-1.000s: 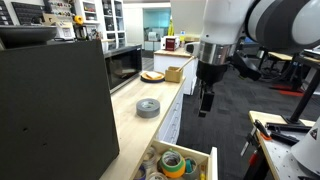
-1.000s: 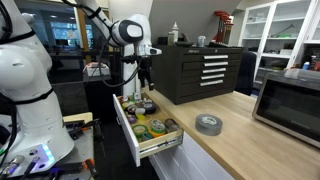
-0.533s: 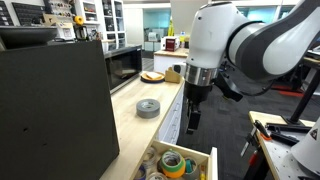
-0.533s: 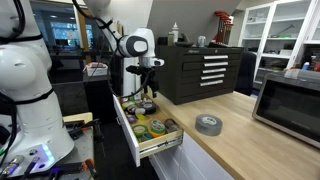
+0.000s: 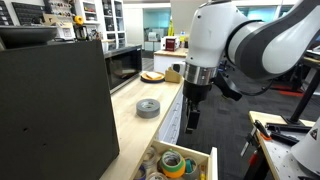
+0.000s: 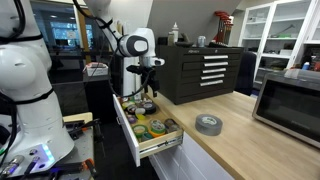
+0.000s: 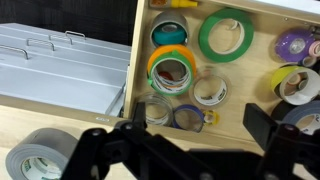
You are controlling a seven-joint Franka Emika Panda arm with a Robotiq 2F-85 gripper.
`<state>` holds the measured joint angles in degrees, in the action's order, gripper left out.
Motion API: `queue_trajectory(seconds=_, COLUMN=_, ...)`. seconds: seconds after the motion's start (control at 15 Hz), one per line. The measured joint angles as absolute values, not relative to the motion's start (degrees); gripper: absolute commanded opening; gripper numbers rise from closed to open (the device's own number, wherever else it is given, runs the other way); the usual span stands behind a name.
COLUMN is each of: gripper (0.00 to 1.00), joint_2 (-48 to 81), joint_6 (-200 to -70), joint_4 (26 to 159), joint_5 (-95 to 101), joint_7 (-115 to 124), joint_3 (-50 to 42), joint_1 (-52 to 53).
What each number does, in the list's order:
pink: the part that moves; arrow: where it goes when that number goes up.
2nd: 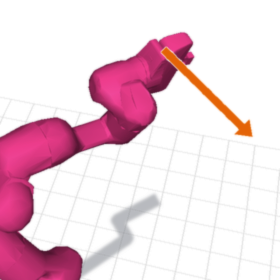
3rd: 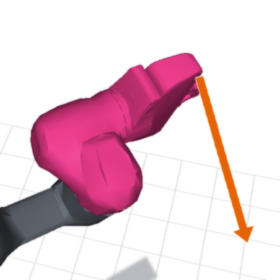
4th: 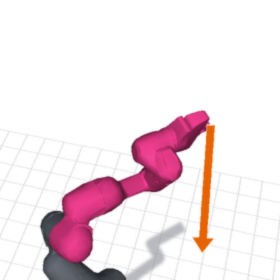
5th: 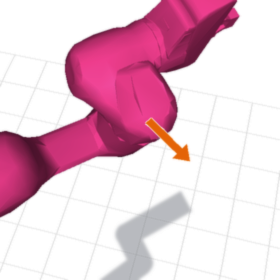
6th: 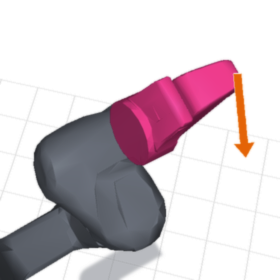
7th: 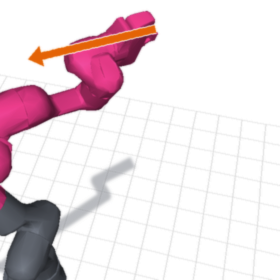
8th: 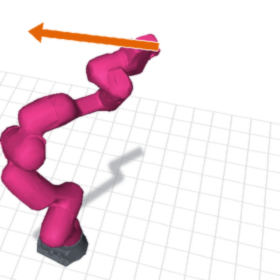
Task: Pick up the tape from the drawer and put it on the counter top.
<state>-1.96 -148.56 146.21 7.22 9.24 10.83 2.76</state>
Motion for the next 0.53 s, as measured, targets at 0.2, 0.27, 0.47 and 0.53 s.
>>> queue_trajectory(seconds=0.2, gripper=1.00, joint_2=-0.9, joint_6=-148.8, joint_4=146.2, joint_5=7.3, joint_7=9.2, joint_3=10.8, joint_1=2.9)
queue_trajectory(seconds=0.27, gripper=1.00, joint_2=0.1, joint_6=-149.5, joint_4=146.2, joint_5=7.7, joint_7=9.2, joint_3=10.7, joint_1=2.9)
queue_trajectory(seconds=0.47, gripper=1.00, joint_2=4.1, joint_6=-153.5, joint_4=146.0, joint_5=8.5, joint_7=8.9, joint_3=10.5, joint_1=3.0)
queue_trajectory(seconds=0.53, gripper=1.00, joint_2=5.6, joint_6=-154.8, joint_4=145.7, joint_5=8.7, joint_7=8.7, joint_3=10.3, joint_1=3.2)
